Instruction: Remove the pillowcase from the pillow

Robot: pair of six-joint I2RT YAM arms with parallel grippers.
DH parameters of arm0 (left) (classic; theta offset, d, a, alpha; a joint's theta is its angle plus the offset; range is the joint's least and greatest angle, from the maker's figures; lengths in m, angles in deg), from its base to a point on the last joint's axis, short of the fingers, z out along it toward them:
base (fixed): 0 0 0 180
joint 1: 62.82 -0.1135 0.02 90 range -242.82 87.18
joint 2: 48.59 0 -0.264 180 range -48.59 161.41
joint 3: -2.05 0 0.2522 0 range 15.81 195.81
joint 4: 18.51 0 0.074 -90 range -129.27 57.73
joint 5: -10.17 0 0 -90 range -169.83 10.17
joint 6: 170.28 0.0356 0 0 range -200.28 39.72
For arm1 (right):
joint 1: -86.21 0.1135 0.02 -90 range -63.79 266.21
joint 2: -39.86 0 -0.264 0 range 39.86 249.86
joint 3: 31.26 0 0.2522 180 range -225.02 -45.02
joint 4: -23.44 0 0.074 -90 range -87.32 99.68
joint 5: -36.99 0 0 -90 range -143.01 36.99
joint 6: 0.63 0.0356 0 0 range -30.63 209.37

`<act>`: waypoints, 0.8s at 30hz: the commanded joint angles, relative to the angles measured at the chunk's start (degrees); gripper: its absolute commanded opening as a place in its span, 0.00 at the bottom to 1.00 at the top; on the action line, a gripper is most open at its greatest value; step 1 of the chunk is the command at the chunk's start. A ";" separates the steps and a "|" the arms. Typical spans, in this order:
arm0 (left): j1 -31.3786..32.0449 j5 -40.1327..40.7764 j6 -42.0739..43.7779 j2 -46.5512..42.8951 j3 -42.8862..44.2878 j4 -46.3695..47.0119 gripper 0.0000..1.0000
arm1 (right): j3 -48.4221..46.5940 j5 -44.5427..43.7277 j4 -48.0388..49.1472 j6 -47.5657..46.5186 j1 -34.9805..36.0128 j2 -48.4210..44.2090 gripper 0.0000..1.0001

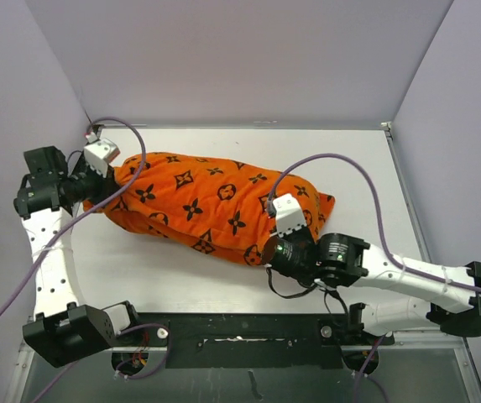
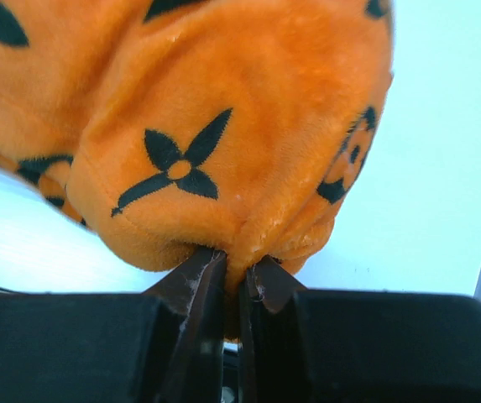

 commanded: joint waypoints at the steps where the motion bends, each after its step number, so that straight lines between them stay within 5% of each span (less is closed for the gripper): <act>1: -3.72 -12.31 -7.50 -3.00 14.07 -7.02 0.00 | -15.94 -13.06 -18.77 14.63 7.36 0.18 0.00; 7: -5.21 -11.89 -13.83 -1.39 31.73 -9.68 0.00 | -36.50 -14.76 -27.59 16.27 11.20 6.78 0.00; 12: -5.22 -10.06 -15.28 0.32 38.18 -10.69 0.00 | -40.97 -15.05 -17.93 6.64 8.88 6.50 0.00; 19: -1.25 -2.57 -15.20 8.29 26.63 -5.90 0.00 | -21.19 25.89 7.89 -11.26 -36.52 6.01 0.00; 24: 3.34 6.59 -14.71 14.29 18.81 1.80 0.00 | -21.57 29.35 10.50 -17.66 -48.59 16.86 0.00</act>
